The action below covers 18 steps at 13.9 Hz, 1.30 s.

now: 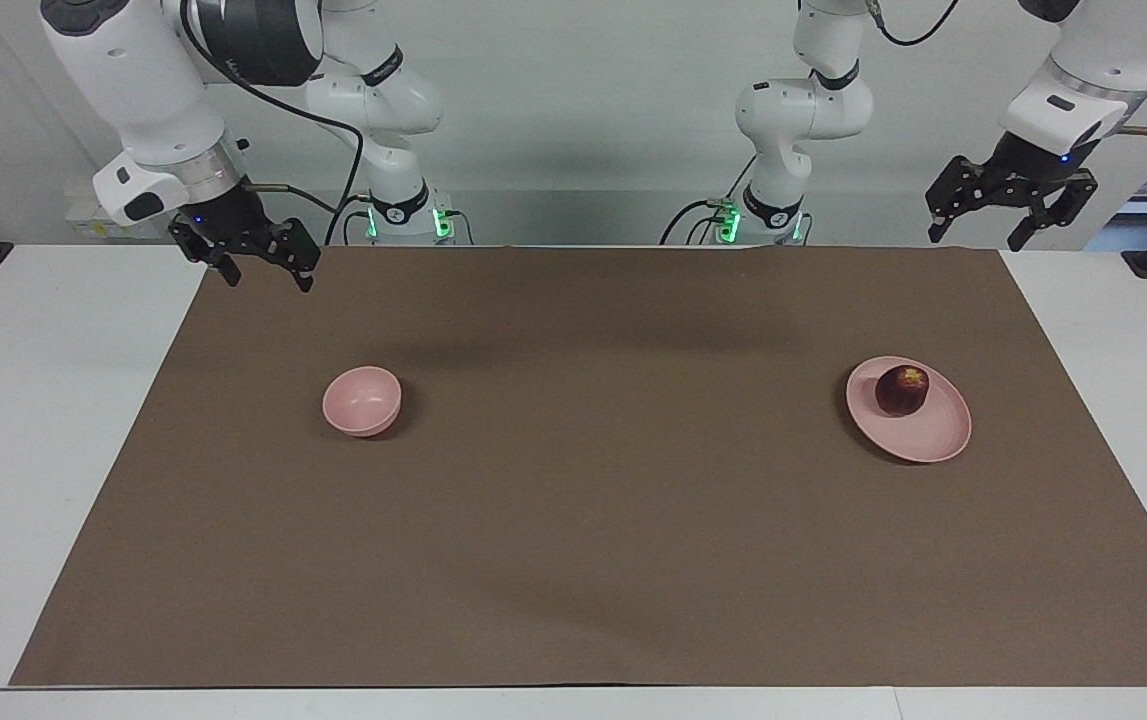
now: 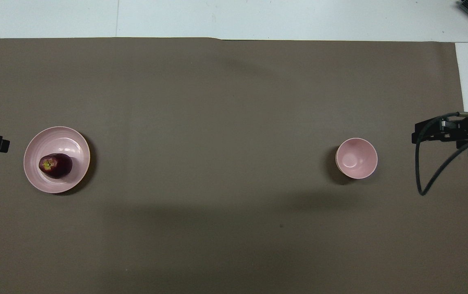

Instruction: Move apple from plate to bowl

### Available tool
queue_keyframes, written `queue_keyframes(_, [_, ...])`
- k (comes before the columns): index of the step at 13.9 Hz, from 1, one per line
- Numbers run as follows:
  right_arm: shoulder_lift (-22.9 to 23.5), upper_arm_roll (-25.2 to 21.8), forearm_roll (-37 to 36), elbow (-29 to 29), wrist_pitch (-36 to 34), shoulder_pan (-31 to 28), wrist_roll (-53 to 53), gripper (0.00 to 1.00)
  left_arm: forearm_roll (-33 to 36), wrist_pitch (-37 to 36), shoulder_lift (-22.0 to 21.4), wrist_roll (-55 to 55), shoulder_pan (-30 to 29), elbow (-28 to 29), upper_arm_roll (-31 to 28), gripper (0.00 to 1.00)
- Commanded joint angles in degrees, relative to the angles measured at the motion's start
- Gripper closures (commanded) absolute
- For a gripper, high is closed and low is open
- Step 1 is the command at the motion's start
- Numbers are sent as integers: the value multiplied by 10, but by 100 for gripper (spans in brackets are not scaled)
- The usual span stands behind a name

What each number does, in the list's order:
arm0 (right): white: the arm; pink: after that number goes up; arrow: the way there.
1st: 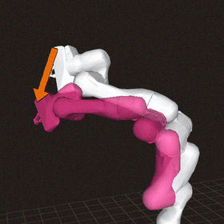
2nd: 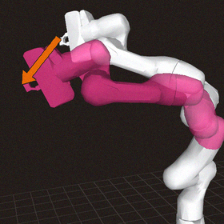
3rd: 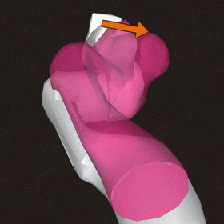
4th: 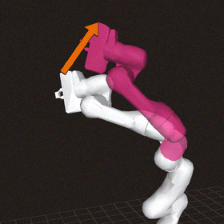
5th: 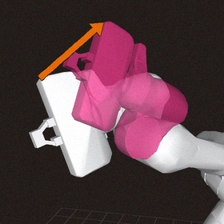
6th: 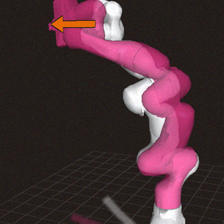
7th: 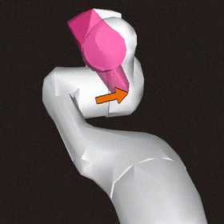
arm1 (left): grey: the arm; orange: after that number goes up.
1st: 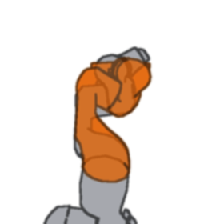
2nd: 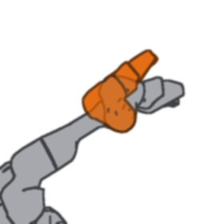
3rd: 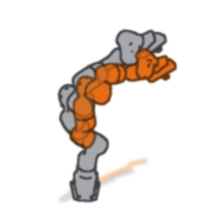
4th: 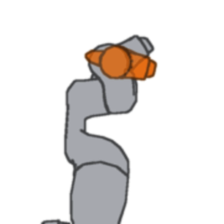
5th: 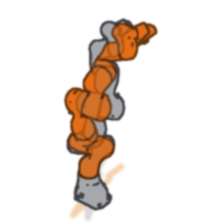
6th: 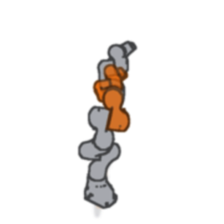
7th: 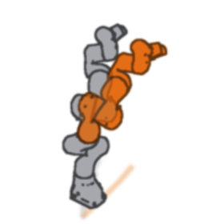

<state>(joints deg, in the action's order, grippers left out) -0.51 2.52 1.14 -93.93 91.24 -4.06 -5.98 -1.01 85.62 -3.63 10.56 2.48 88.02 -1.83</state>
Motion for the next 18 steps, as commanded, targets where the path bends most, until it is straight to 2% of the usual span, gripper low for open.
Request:
queue_keyframes(1, [-15, 0, 4, -13, -5, -2, 12, 0, 2, 0, 5, -4, 16, -14, -9, 0])
queue_keyframes(18, [-15, 0, 4, -14, -5, -2, 12, 0, 7, -8, 4, -1, -2, -14, -11, 0])
